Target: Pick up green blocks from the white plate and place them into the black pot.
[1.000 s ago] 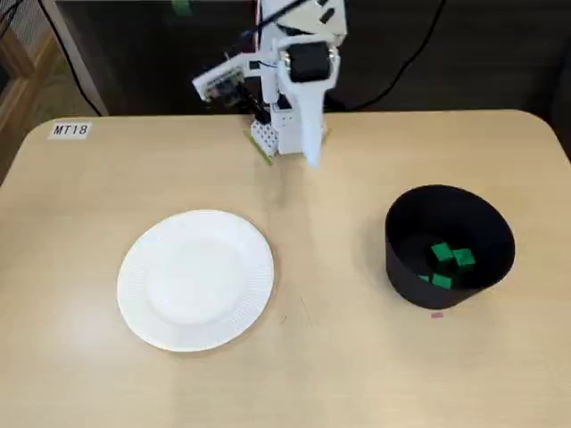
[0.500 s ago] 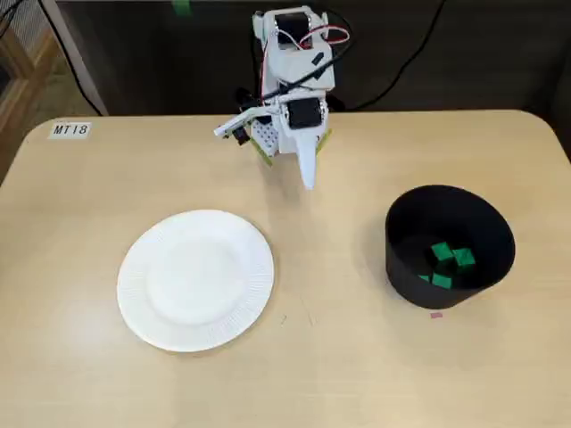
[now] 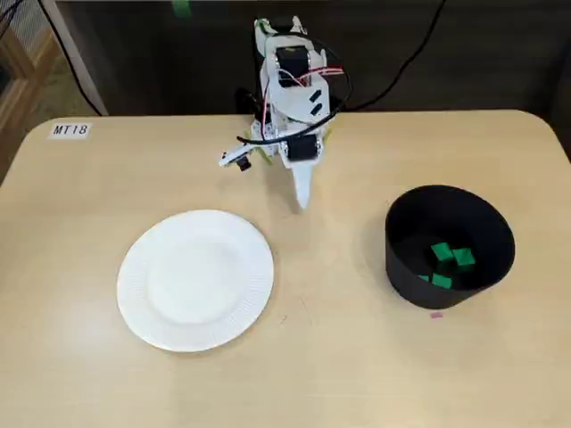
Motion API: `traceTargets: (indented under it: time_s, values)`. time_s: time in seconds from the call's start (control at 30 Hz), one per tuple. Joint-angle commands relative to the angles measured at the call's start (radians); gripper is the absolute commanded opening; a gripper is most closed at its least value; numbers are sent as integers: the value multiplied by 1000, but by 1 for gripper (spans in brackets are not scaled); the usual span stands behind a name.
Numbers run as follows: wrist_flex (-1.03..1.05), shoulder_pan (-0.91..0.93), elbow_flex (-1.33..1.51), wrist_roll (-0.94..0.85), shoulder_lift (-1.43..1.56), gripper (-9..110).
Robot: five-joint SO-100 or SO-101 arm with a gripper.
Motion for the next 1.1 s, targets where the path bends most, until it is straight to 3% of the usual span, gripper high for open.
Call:
traceTargets:
  time_s: [0.0, 1.07]
  values:
    - [-20, -8, -2, -21, -2, -2]
    - [-21, -34, -2, -46, -2, -2]
